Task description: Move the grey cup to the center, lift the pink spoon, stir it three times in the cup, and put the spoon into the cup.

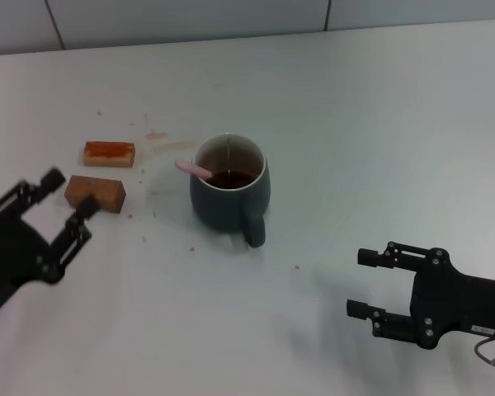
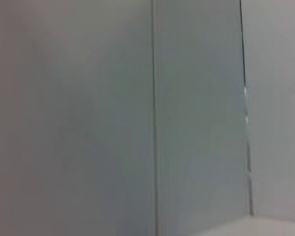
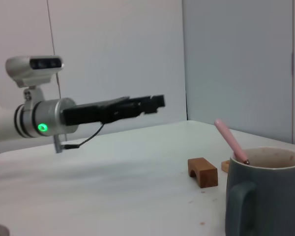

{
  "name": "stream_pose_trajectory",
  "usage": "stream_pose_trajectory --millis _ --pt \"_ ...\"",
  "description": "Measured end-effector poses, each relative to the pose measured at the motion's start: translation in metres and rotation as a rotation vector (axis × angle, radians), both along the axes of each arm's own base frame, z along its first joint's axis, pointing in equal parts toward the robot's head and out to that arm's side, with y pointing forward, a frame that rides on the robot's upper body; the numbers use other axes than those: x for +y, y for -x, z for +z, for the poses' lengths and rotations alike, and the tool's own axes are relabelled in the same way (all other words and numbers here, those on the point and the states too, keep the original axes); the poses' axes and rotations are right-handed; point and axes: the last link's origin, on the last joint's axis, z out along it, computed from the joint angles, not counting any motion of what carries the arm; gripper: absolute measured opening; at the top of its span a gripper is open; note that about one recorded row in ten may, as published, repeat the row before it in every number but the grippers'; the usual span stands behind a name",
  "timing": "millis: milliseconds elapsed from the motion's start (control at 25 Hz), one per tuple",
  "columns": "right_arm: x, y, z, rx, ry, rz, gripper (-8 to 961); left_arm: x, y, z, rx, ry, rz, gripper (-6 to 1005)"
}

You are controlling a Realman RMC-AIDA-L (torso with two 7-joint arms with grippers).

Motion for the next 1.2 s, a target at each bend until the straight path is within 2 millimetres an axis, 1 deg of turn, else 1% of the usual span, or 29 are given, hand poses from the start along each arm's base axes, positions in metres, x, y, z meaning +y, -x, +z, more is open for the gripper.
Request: stream_pose_trajectory --millis 40,80,120,160,240,320,360,400,880,1200 --pt "-0.001 -0.001 0.0 -0.001 -0.001 -0.003 693 0.0 0.0 0.0 0.0 0.0 0.0 527" --pt "-0.001 -0.001 0.0 -0.001 -0.001 -0.003 693 -0.017 0.01 -0.005 0.041 0.059 0.013 526" --pt "-0.001 -0.001 -0.001 -0.002 -0.001 -0.005 693 -0.017 0.01 -0.005 0.041 0.059 0.013 524" --pt "-0.001 -0.001 -0.001 -0.004 -0.001 -0.006 693 -0.022 0.014 -0.011 0.071 0.101 0.024 523" --pt "-0.003 -0.002 -0.002 -0.008 0.001 -0.009 693 -0.022 0.014 -0.011 0.071 0.101 0.024 523" --pt "-0.003 -0.003 -0.002 -0.008 -0.001 -0.01 693 -0.033 0.019 -0.028 0.136 0.194 0.032 524" --pt "-0.004 -0.003 -0.003 -0.009 -0.004 -0.008 693 -0.034 0.019 -0.03 0.139 0.198 0.03 524" --pt "-0.005 -0.003 -0.003 -0.01 -0.007 -0.007 693 -0.036 0.019 -0.031 0.145 0.202 0.025 546" --pt "-0.006 -0.005 -0.004 -0.017 -0.015 -0.01 693 -0.039 0.019 -0.034 0.16 0.212 0.015 835" --pt "-0.004 -0.003 -0.005 -0.016 -0.015 -0.004 693 -0.04 0.018 -0.036 0.168 0.214 0.005 835"
